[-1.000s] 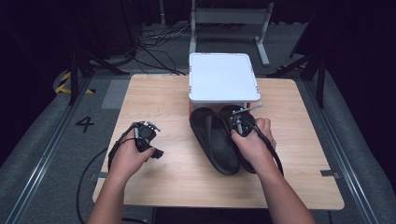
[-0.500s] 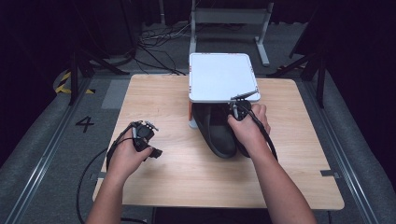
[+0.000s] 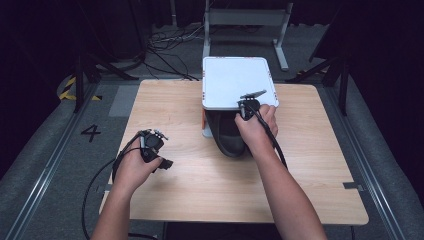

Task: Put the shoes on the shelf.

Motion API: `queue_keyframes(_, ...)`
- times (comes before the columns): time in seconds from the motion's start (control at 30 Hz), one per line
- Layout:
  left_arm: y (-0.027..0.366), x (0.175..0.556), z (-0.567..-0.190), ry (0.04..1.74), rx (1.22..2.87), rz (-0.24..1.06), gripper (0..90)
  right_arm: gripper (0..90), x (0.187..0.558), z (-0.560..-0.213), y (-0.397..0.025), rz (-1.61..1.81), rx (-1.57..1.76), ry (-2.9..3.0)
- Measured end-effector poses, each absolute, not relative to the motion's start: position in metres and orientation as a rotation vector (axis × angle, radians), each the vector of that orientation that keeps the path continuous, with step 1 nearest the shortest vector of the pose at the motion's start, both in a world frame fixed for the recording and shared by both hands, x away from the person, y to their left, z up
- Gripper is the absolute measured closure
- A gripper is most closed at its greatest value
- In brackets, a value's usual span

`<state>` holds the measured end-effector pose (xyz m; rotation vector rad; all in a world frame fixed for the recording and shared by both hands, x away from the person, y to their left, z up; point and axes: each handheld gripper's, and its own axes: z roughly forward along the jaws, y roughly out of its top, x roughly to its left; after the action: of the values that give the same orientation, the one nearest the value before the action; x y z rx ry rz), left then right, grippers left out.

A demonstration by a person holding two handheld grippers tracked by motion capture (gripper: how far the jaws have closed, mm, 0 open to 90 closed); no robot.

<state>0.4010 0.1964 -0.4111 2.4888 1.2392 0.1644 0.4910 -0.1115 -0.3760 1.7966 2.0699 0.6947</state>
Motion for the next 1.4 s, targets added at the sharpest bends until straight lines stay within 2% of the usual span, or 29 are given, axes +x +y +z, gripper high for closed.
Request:
queue_keyframes(0.5, 0.197, 0.401, -0.411, 1.237, 2.490, 0.161, 29.4, 75.3, 0.502, -0.397, -0.098, 0.665, 1.778, 1.992)
queue_keyframes(0.57, 0.196, 0.401, -0.412, 1.239, 2.488, 0.157, 29.4, 68.4, 0.503, -0.398, -0.097, 0.666, 1.740, 1.994)
queue_keyframes(0.63, 0.196, 0.401, -0.412, 1.233, 2.493, 0.157, 29.4, 54.0, 0.504, -0.400, -0.099, 0.734, 1.659, 1.995)
queue_keyframes(0.7, 0.195, 0.401, -0.412, 1.230, 2.489, 0.149, 29.4, 48.0, 0.503, -0.400, -0.102, 0.788, 1.643, 2.019)
queue_keyframes(1.4, 0.164, 0.407, -0.403, 1.152, 2.528, 0.132, 28.1, 44.9, 0.446, -0.360, -0.154, 0.981, 1.541, 2.084)
